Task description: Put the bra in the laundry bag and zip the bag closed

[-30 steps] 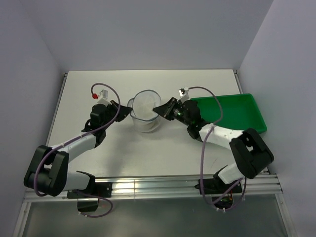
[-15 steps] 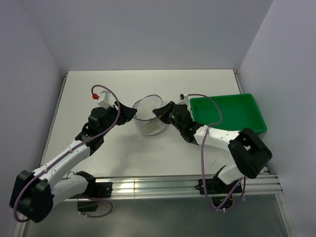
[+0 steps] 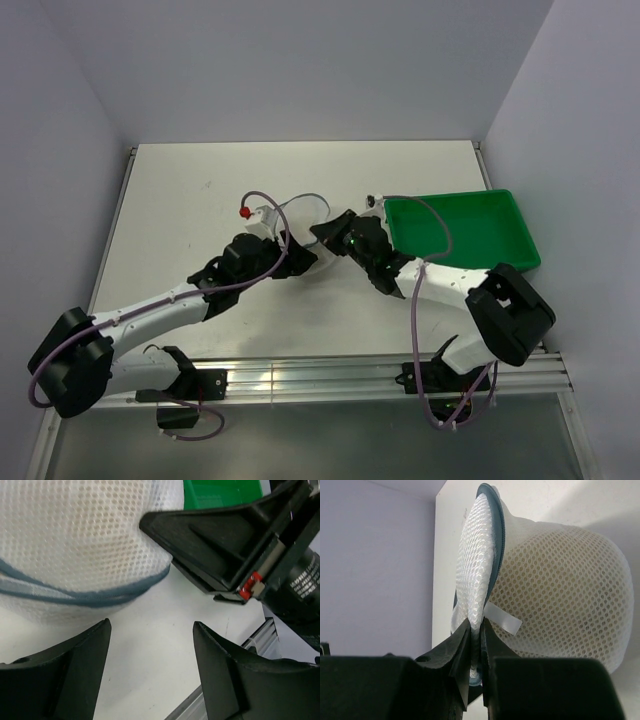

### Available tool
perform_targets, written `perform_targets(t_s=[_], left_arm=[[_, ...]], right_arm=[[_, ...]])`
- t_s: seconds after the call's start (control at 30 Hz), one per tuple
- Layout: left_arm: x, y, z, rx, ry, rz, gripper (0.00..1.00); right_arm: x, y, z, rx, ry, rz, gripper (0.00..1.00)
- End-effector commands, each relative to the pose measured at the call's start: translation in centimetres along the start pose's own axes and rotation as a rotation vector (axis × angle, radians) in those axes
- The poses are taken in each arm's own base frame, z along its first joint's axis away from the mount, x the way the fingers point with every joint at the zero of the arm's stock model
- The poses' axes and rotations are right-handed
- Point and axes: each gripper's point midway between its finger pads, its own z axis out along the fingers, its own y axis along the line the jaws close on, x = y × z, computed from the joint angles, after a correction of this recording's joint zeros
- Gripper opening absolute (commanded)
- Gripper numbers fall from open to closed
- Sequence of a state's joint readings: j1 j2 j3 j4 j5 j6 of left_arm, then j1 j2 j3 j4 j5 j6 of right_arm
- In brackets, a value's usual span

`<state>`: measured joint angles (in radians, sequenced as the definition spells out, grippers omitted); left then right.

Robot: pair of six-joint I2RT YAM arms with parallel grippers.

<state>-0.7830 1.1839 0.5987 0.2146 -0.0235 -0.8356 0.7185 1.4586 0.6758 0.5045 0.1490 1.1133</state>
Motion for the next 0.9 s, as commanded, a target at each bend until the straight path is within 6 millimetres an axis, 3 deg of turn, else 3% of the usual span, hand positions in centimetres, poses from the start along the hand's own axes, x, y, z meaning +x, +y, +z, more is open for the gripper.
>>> perform_targets(t_s=[0.0,0.03,0.1,0.13,0.33,0.67,0.87], left_arm=[[-2.9,-2.2,0.7,0.063,-0.114,-0.022,0.73],[-3.1,-2.4,0.9,0.073,-0.125,-0.024,0.73],[-2.7,-1.9,1.3,0.065,-0.123,-0.029,0.73],[-2.7,-1.8,1.4,0.064,-0.126,-0.034,0.73],[-2.9,-2.0,1.9,0.073,-0.139,-0.013,0.6],[-3.2,-0.5,2.1,0.004,-0.161,-0.005,0.07],[-2.6,-0.6,2.2,0.02,-0.139,-0.014,0.0]], right_arm=[[-0.2,0.9,-1.5,-0.045,-0.003,-0.027,0.07],[0.0,0.7,-1.8,-0.046,0.003,-0.035,0.16],[0.2,0.3,-2.1,-0.039,0.013,-0.043,0.24],[0.4,0.2,-2.3,-0.045,0.022,-0.049,0.35],[0.5,-0.7,-3.7,-0.032,0.042,-0.128,0.58],[-0.9,-3.8,-5.4,0.001,0.076,-0.132,0.73],[-0.9,-3.9,-5.8,-0.022,0.089,-0.116,0.73]])
